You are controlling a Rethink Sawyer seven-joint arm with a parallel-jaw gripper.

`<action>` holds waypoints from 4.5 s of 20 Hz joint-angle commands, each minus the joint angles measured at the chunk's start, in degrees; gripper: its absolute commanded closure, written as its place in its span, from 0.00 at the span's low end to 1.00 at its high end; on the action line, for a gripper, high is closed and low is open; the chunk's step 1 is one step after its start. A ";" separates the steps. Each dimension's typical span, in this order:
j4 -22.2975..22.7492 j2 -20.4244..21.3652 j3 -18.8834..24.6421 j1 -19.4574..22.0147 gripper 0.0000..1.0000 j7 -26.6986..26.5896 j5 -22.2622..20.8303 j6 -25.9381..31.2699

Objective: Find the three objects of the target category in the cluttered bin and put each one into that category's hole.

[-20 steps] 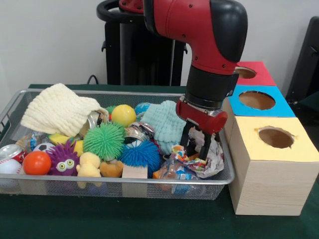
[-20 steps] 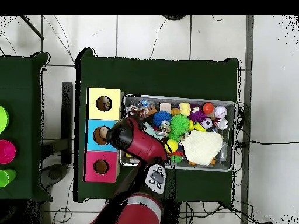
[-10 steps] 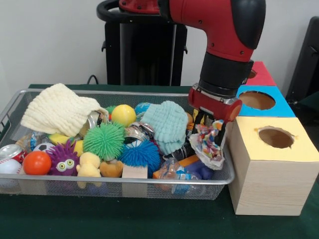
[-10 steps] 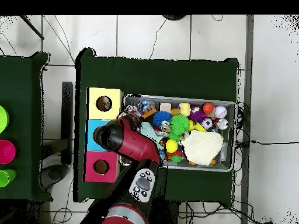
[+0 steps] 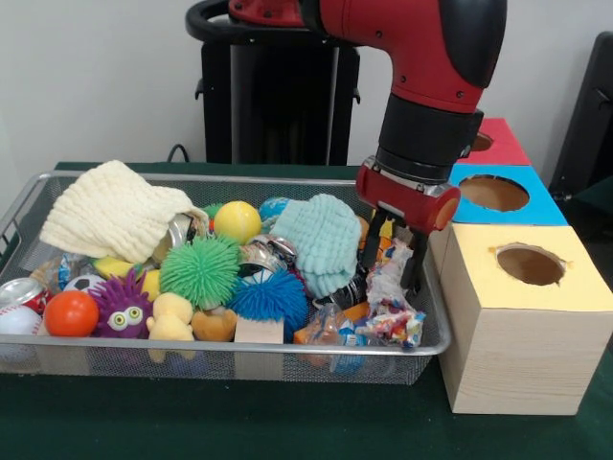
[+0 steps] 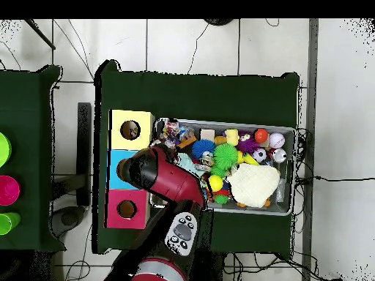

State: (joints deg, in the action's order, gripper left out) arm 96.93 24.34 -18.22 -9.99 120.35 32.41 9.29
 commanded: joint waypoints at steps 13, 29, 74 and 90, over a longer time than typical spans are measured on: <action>-2.48 -1.75 5.30 2.54 0.00 11.69 2.68 1.28; -2.30 -1.64 15.38 9.15 0.00 6.04 -2.16 -2.67; -5.52 0.56 15.77 12.54 1.00 3.75 -13.72 -0.60; -4.20 12.34 7.19 8.04 1.00 2.86 -20.43 11.16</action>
State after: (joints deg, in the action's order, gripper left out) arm 94.23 34.76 -10.45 -2.67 120.35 15.16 14.76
